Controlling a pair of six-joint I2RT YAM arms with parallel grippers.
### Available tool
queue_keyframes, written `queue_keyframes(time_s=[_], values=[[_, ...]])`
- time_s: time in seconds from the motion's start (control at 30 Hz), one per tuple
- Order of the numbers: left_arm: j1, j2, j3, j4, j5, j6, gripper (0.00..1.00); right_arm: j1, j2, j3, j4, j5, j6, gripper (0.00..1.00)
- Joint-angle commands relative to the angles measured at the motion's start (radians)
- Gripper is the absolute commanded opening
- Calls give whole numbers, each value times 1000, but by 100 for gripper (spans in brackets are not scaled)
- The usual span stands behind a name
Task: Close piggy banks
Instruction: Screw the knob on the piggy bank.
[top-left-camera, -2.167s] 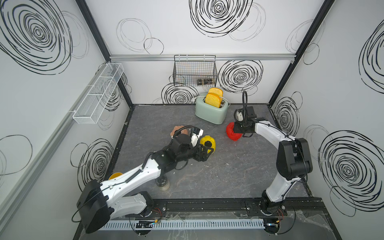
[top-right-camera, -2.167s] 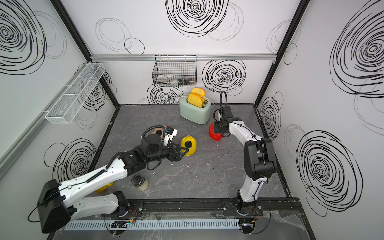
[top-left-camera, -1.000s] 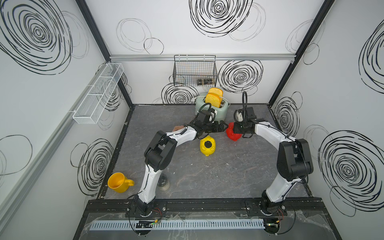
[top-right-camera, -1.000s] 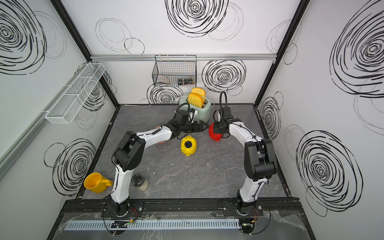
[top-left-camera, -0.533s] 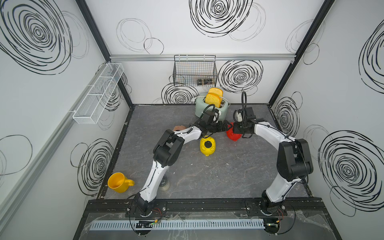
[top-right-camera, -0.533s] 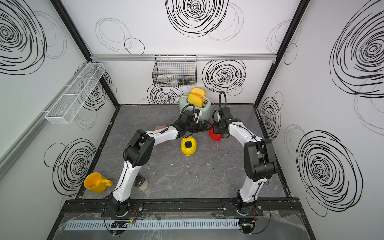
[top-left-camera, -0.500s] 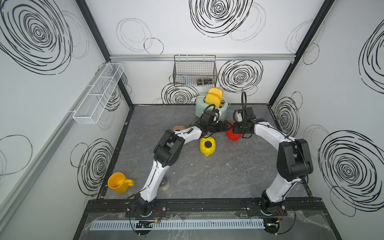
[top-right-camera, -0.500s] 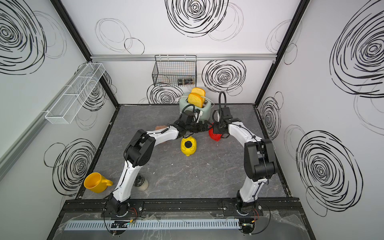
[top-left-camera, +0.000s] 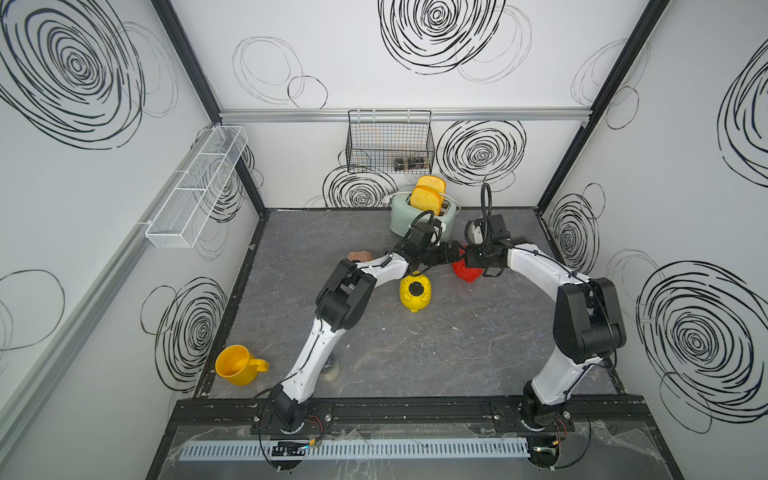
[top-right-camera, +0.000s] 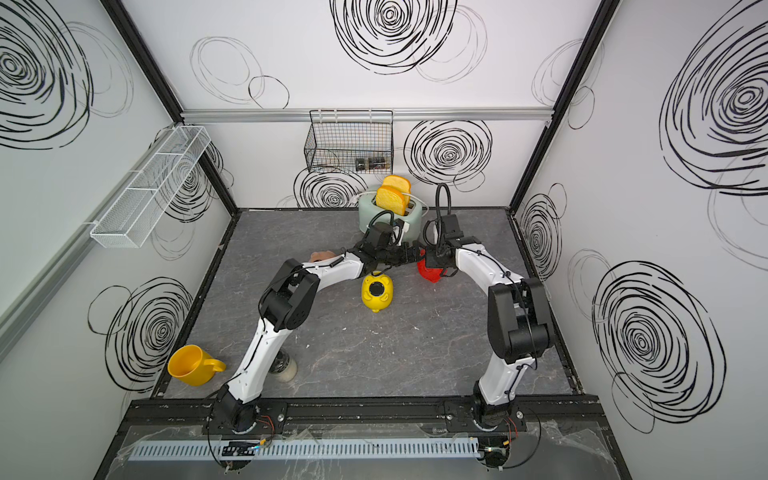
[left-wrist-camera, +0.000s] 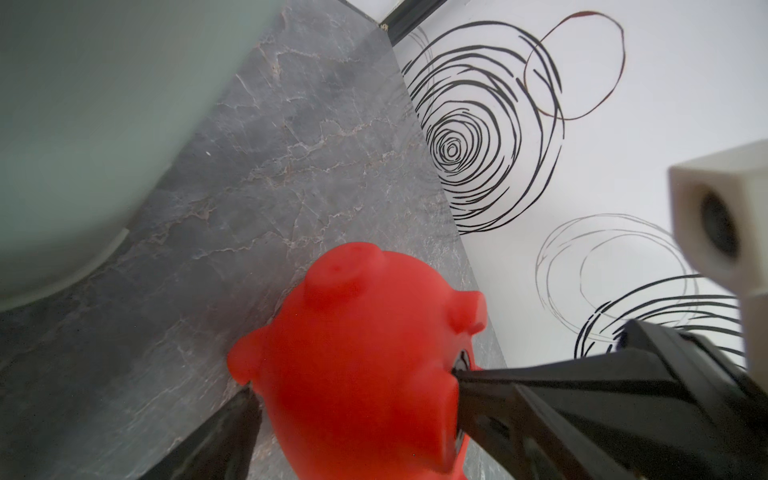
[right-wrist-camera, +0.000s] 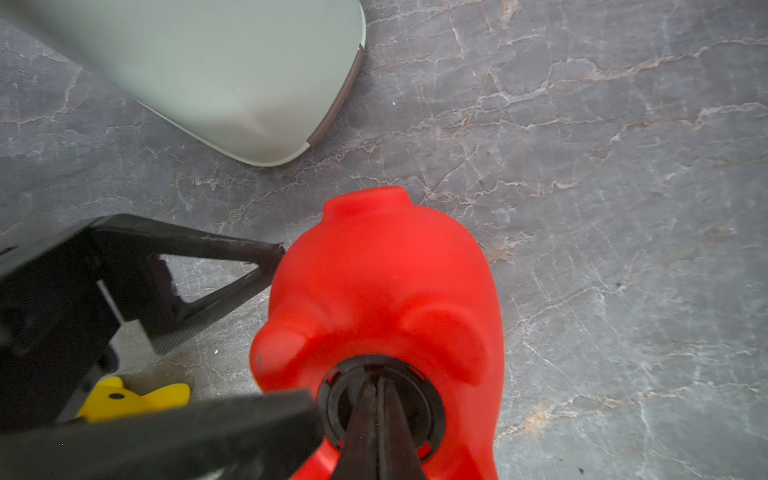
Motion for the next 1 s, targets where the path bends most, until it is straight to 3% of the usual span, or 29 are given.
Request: queue_keyframes(time_s=[0.0,0.27,0.97], values=[[14,30,38,45,-6,-23,96,14,38,-41,-78,-12,-4,0],[11,75,93,33,0,-16,96,14,52,-33,-87,-8,-3,0],[-2,99,67,106,-52,-69,96,15,39,-61,-74,4,10,0]])
